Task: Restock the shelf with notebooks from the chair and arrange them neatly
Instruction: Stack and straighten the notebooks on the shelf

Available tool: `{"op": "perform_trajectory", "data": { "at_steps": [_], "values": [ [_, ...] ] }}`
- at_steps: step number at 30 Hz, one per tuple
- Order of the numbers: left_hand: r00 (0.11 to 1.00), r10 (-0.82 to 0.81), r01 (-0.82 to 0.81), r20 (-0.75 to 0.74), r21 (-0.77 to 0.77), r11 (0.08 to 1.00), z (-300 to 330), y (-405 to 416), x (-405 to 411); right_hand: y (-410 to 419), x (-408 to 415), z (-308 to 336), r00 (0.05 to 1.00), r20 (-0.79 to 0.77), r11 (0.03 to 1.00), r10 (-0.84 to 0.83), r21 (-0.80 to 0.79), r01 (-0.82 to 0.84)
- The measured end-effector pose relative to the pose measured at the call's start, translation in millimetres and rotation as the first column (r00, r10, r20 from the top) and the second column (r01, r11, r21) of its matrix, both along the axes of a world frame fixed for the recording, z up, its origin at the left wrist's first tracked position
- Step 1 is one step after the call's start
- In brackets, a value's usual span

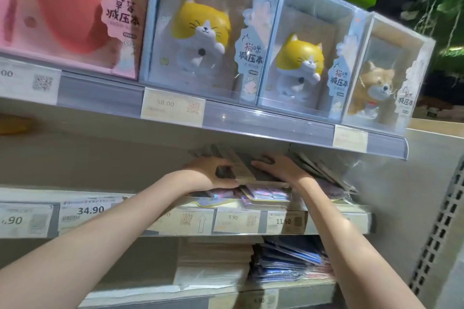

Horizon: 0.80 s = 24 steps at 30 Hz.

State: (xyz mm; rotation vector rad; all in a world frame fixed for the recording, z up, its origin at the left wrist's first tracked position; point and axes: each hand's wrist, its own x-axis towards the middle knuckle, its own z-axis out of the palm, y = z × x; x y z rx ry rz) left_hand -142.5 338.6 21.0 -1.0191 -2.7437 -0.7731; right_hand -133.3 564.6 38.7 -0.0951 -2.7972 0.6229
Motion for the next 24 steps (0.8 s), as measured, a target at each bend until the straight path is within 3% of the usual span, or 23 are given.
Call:
{"op": "perform_trajectory", "data": {
  "at_steps": [5, 13, 24],
  "values": [
    [0.998, 0.038, -0.038, -0.049, 0.001, 0.999, 0.7, 13.0, 3.1, -1.0, -0.3, -3.5, 0.999, -0.048, 0.999, 0.024, -0.025, -0.025],
    [0.999, 0.035, -0.038, 0.028, 0.145, 0.989, 9.2, -3.4, 17.2, -14.5, 1.3, -2.5, 0.992, -0.125, 0.985, 0.015, -0.171, -0.036],
    [0.996, 0.086, -0.082, 0.004, 0.347, 0.934, 24.5, -77.3, 51.7, -81.3, 11.5, 26.5, 0.989, -0.147, 0.986, -0.015, -0.165, -0.01]
  ]
}}
